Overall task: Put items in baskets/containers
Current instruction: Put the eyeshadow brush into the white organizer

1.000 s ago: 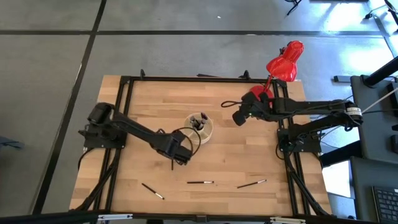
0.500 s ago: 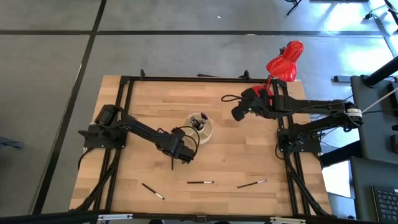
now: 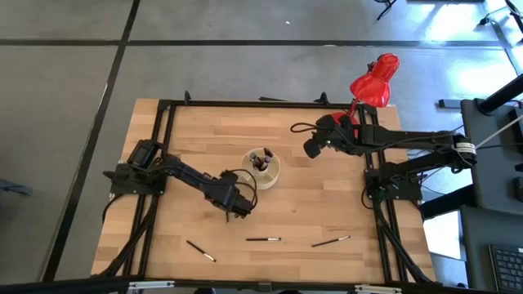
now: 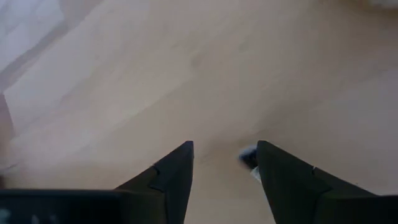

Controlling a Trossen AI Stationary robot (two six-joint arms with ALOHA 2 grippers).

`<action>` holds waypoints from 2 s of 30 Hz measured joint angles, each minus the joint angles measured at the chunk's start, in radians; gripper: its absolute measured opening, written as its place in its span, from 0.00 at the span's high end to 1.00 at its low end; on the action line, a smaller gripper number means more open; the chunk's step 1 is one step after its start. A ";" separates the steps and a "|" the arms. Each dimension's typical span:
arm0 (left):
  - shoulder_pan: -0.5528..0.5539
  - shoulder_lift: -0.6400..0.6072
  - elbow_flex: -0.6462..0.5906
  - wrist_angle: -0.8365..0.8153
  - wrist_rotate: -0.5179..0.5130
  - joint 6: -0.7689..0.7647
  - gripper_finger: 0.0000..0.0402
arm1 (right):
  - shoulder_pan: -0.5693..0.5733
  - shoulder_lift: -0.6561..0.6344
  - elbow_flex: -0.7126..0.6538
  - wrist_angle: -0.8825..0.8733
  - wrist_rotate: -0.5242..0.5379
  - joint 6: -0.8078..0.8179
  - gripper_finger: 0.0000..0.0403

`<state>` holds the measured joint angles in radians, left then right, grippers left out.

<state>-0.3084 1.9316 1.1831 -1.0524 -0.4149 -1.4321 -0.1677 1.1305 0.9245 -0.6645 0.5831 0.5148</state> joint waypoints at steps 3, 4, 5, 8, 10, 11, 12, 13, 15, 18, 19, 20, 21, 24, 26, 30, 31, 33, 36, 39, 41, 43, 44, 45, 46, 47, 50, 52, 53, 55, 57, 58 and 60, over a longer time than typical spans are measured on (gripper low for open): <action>0.002 -0.005 -0.036 0.049 0.005 -0.006 0.60 | 0.000 0.000 0.000 0.002 0.000 0.000 0.68; 0.003 -0.008 -0.042 0.060 0.005 -0.006 0.61 | 0.000 0.000 0.000 0.002 0.000 0.000 0.68; 0.002 -0.009 -0.045 0.068 0.005 -0.006 0.62 | 0.000 0.000 0.000 0.002 -0.001 0.000 0.68; 0.002 -0.009 -0.046 0.083 0.007 0.016 0.67 | 0.000 0.000 0.000 0.002 -0.012 0.001 0.68; 0.002 -0.008 -0.042 0.085 0.020 0.036 0.71 | 0.000 0.000 0.000 0.001 -0.027 0.000 0.68; 0.003 -0.007 -0.039 0.084 0.028 0.054 0.73 | 0.000 0.000 0.000 0.001 -0.036 0.000 0.68; 0.003 -0.007 -0.035 0.081 0.036 0.074 0.75 | 0.000 0.000 0.000 0.000 -0.041 0.000 0.68; 0.004 -0.006 -0.030 0.073 0.043 0.092 0.76 | 0.000 0.000 0.000 -0.001 -0.045 0.000 0.68; 0.005 -0.005 -0.013 0.029 0.053 0.146 0.79 | 0.000 0.000 0.000 -0.001 -0.046 0.000 0.68; 0.003 -0.032 0.014 -0.062 0.063 0.331 0.81 | 0.000 -0.001 0.000 -0.001 -0.046 0.000 0.68; 0.002 -0.046 0.024 -0.078 0.060 0.404 0.81 | 0.000 -0.001 0.000 -0.001 -0.045 0.000 0.68; -0.001 -0.060 0.031 -0.089 0.059 0.476 0.81 | 0.000 -0.001 0.000 0.001 -0.045 0.000 0.68; -0.004 -0.076 0.031 -0.101 0.066 0.551 0.81 | 0.000 -0.001 0.001 0.002 -0.046 0.000 0.68; -0.020 -0.115 0.029 -0.101 0.093 0.768 0.81 | 0.000 -0.001 0.001 0.004 -0.045 -0.004 0.68; -0.024 -0.131 0.022 -0.084 0.098 0.916 0.81 | 0.000 -0.001 0.001 0.012 -0.045 -0.012 0.68; -0.019 -0.136 -0.012 -0.042 0.172 1.195 0.81 | 0.000 -0.001 0.001 0.019 -0.062 -0.023 0.68; -0.017 -0.137 -0.024 -0.018 0.200 1.254 0.81 | 0.000 -0.001 0.001 0.019 -0.063 -0.023 0.68; -0.009 -0.137 -0.056 0.039 0.235 1.308 0.81 | 0.000 -0.001 0.001 0.017 -0.063 -0.027 0.68; -0.003 -0.137 -0.097 0.101 0.202 1.308 0.79 | 0.001 -0.001 0.001 0.016 -0.063 -0.029 0.68; -0.005 -0.137 -0.132 0.133 0.156 1.337 0.74 | 0.001 -0.001 0.001 0.016 -0.062 -0.033 0.68; -0.005 -0.137 -0.148 0.131 0.132 1.362 0.69 | 0.001 -0.001 0.001 0.017 -0.063 -0.035 0.68; -0.004 -0.137 -0.158 0.136 0.128 1.395 0.65 | 0.001 -0.001 0.001 0.016 -0.062 -0.037 0.68; -0.004 -0.137 -0.162 0.138 0.135 1.420 0.63 | 0.001 -0.001 0.001 0.016 -0.063 -0.037 0.68; -0.004 -0.139 -0.167 0.142 0.137 1.448 0.62 | 0.001 -0.001 0.001 0.017 -0.062 -0.037 0.68; -0.004 -0.141 -0.173 0.149 0.134 1.466 0.62 | 0.001 -0.001 0.001 0.016 -0.062 -0.037 0.68; -0.005 -0.143 -0.179 0.160 0.127 1.475 0.61 | 0.001 -0.001 0.001 0.017 -0.062 -0.037 0.68; -0.006 -0.144 -0.195 0.184 0.121 1.483 0.65 | 0.001 -0.001 0.001 0.017 -0.062 -0.037 0.68; -0.005 -0.145 -0.206 0.207 0.143 1.485 0.69 | 0.001 -0.001 0.001 0.017 -0.063 -0.037 0.68; -0.005 -0.146 -0.210 0.216 0.151 1.486 0.72 | 0.001 -0.001 0.001 0.016 -0.063 -0.037 0.68; -0.005 -0.145 -0.210 0.217 0.156 1.485 0.79 | 0.001 -0.001 0.001 0.016 -0.063 -0.038 0.68; -0.006 -0.144 -0.211 0.217 0.154 1.483 0.85 | 0.001 -0.001 0.001 0.017 -0.063 -0.038 0.68; -0.006 -0.144 -0.211 0.217 0.152 1.481 0.89 | 0.001 -0.001 0.001 0.017 -0.063 -0.038 0.68; -0.006 -0.143 -0.211 0.216 0.149 1.474 0.95 | 0.001 -0.001 0.001 0.017 -0.063 -0.038 0.68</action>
<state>-0.3146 1.7890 0.9726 -0.8364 -0.2657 0.0418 -0.1669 1.1297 0.9253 -0.6476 0.5201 0.4770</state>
